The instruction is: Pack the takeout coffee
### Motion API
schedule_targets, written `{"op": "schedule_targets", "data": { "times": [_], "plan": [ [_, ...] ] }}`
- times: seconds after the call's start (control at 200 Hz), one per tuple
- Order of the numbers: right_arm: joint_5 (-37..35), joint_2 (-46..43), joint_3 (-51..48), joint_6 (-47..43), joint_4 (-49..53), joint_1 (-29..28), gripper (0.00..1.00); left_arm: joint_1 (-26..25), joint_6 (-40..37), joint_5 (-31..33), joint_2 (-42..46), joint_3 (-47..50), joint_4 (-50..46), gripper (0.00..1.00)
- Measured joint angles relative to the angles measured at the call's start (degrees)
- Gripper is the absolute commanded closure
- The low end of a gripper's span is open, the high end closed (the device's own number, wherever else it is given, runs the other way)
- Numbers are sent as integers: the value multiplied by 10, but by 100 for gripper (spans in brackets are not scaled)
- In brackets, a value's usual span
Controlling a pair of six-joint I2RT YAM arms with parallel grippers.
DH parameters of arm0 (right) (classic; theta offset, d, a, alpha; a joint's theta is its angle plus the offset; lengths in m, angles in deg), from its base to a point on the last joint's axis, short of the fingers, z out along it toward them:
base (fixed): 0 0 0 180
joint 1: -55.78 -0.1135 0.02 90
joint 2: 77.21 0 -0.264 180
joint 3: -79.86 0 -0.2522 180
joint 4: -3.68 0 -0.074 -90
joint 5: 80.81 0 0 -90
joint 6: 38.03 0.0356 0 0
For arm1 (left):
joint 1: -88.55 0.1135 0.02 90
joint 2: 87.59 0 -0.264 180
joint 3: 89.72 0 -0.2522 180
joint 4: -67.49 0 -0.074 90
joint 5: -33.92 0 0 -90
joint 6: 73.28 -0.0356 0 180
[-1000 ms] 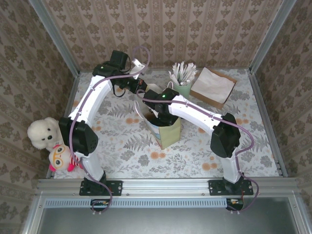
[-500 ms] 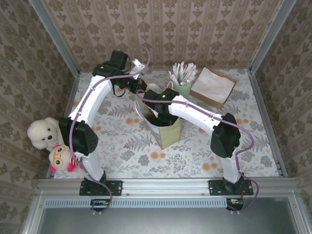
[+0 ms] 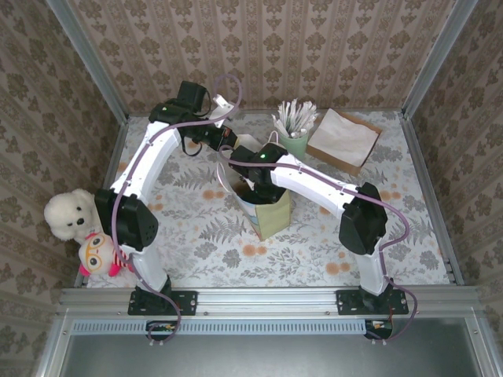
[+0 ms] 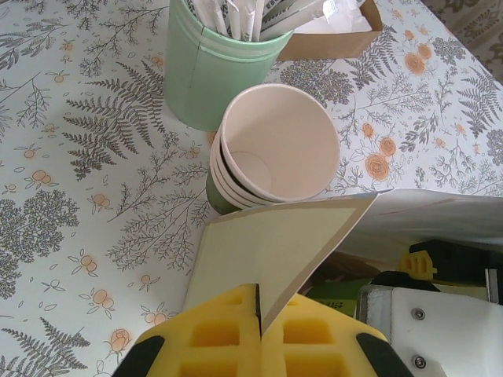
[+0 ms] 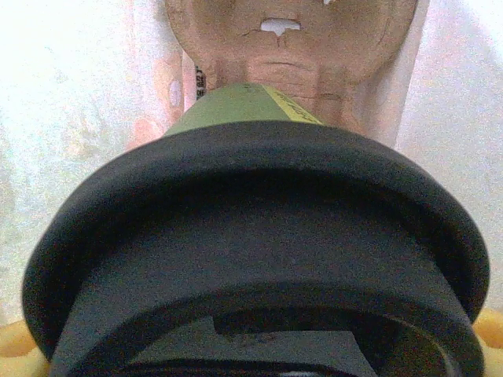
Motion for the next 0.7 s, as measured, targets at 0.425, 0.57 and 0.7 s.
{"op": "schedule_targets", "data": {
  "times": [0.425, 0.57, 0.7],
  "plan": [
    [0, 5, 4, -2, 8, 0, 37, 0, 0, 0, 0, 0, 0, 100],
    [2, 6, 4, -2, 11, 0, 37, 0, 0, 0, 0, 0, 0, 100],
    [2, 6, 3, -2, 12, 0, 37, 0, 0, 0, 0, -1, 0, 100]
  ]
}}
